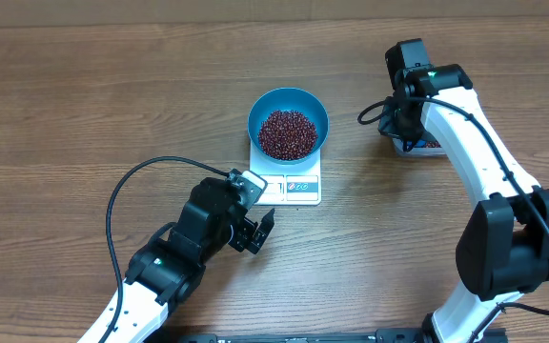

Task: Scoop item into bowl and weigh 150g on scale
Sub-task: 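Lower the scoop into the tub and scoop beans with the right gripper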

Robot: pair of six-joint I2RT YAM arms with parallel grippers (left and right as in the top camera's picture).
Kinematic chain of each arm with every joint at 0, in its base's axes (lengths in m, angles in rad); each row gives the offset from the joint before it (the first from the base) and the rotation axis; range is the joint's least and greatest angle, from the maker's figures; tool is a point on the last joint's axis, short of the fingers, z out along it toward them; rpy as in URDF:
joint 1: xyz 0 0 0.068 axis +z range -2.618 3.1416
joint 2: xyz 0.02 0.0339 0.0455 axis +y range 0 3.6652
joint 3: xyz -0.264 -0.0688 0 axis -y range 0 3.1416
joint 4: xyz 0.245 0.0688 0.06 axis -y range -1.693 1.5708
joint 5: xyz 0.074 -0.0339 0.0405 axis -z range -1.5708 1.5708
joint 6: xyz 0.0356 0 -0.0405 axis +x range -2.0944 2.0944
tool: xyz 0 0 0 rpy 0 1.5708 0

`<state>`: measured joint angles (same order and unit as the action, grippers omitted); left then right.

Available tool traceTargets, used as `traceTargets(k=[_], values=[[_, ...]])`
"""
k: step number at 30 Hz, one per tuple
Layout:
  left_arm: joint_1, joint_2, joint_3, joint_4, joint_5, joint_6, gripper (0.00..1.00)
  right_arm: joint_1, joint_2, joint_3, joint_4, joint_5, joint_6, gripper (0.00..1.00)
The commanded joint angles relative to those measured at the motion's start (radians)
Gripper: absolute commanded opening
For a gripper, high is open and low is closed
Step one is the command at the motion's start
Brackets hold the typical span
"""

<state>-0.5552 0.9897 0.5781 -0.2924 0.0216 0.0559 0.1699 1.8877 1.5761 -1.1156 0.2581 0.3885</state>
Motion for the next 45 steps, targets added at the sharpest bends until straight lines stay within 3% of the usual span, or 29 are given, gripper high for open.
traceTargets(k=[1, 25, 32, 45], values=[[0.006, 0.005, -0.001, 0.001, -0.01, 0.012, 1.0, -0.019, -0.024, -0.005, 0.011, -0.018, 0.0, 0.04], [0.006, 0.005, -0.001, 0.002, -0.01, 0.012, 1.0, -0.048, -0.024, -0.005, 0.011, -0.068, -0.038, 0.04], [0.006, 0.005, -0.001, 0.003, -0.01, 0.012, 1.0, -0.067, -0.024, -0.005, 0.012, -0.15, -0.037, 0.04], [0.006, 0.005, 0.0, 0.074, -0.01, 0.012, 1.0, -0.226, -0.024, -0.005, 0.011, -0.406, -0.118, 0.04]])
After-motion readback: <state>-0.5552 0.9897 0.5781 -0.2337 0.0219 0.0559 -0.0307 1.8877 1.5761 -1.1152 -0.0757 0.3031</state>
